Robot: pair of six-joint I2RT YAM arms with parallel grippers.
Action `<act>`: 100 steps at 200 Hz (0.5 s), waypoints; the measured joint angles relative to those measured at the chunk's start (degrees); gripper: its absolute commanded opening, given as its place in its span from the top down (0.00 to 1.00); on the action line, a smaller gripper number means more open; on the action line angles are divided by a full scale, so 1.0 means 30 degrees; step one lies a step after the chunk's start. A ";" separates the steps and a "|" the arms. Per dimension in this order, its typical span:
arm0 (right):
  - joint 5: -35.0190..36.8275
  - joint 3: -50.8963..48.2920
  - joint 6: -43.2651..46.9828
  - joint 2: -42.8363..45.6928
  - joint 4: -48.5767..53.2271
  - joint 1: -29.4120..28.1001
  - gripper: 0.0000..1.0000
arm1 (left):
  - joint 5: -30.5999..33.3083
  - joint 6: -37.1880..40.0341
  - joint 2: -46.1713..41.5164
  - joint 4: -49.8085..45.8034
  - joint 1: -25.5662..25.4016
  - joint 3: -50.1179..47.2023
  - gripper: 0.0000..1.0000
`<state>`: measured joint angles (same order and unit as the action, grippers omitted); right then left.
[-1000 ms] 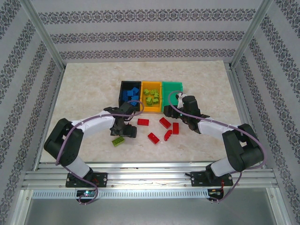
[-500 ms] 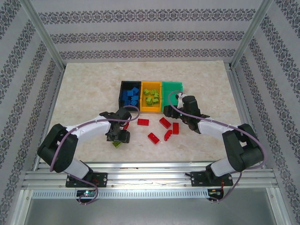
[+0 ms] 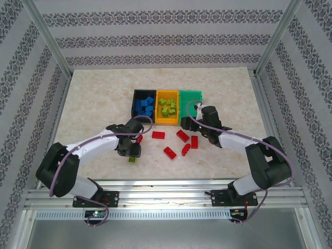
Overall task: Sort the legos into containers by color
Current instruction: Pick up the lego from the middle-left of the table, then place the lego in the container.
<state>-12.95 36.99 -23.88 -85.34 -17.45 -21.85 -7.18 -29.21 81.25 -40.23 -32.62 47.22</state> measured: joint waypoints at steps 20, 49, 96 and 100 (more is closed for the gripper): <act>0.0000 0.0000 0.0000 0.0000 0.0000 0.0000 0.32 | -0.0189 -0.0015 -0.0962 0.0007 0.0000 0.0015 0.66; -0.0007 0.0000 0.0000 0.0000 0.0000 0.0000 0.32 | -0.0714 -0.0168 -0.2157 0.0306 0.0000 0.0459 0.66; -0.0007 0.0000 -0.0007 -0.0007 0.0000 0.0000 0.32 | -0.0925 -0.0124 -0.0590 0.1326 0.0058 0.4226 0.63; -0.0007 0.0000 -0.0007 -0.0007 0.0000 0.0000 0.32 | -0.0925 -0.0087 -0.0138 0.1472 0.0087 0.4758 0.63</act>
<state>-12.97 36.99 -23.90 -85.36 -17.45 -21.85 -9.96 -29.47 80.84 -35.81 -32.36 61.49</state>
